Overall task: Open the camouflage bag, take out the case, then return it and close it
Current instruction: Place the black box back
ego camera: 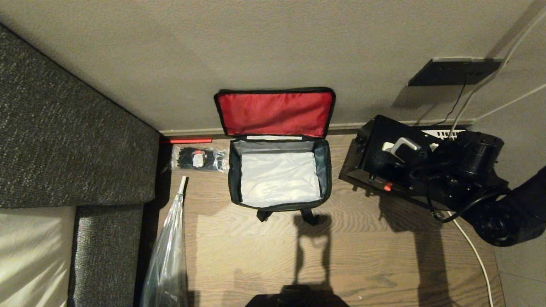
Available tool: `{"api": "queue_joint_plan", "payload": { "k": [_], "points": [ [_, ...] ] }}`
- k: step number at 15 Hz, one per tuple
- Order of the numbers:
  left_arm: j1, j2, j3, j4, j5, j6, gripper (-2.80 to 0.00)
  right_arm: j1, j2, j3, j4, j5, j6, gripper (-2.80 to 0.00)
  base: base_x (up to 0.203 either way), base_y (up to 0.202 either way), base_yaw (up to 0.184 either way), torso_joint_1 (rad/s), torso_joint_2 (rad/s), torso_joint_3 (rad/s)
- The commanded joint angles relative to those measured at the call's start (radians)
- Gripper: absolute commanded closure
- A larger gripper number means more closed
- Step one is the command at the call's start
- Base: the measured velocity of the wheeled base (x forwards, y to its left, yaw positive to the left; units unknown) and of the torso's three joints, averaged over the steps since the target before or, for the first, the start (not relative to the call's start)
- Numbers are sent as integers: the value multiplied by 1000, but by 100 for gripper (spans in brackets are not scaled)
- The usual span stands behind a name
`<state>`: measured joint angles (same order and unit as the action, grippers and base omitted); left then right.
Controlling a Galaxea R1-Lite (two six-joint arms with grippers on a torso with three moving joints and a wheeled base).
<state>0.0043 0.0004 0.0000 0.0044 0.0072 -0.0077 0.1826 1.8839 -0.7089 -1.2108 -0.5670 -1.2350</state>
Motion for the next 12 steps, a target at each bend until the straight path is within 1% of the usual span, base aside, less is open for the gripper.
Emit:
{"api": "queue_joint_plan", "payload": {
  "k": [1,3,6,10,12],
  "points": [
    [0,0,3,0,0,0,0,35,-144,0,54,-9,-13,0,0,0,0,0,0,0],
    [0,-1,3,0,0,0,0,63,-200,-18,121,-10,-19,0,0,0,0,0,0,0],
    [0,-1,3,0,0,-1,0,121,-296,-53,266,-10,-19,0,0,0,0,0,0,0],
    [0,-2,3,0,0,-1,0,248,-341,-92,337,-14,-16,0,0,0,0,0,0,0],
    [0,-2,3,0,0,-1,0,316,-355,-107,388,-58,-15,0,0,0,0,0,0,0]
  ]
}}
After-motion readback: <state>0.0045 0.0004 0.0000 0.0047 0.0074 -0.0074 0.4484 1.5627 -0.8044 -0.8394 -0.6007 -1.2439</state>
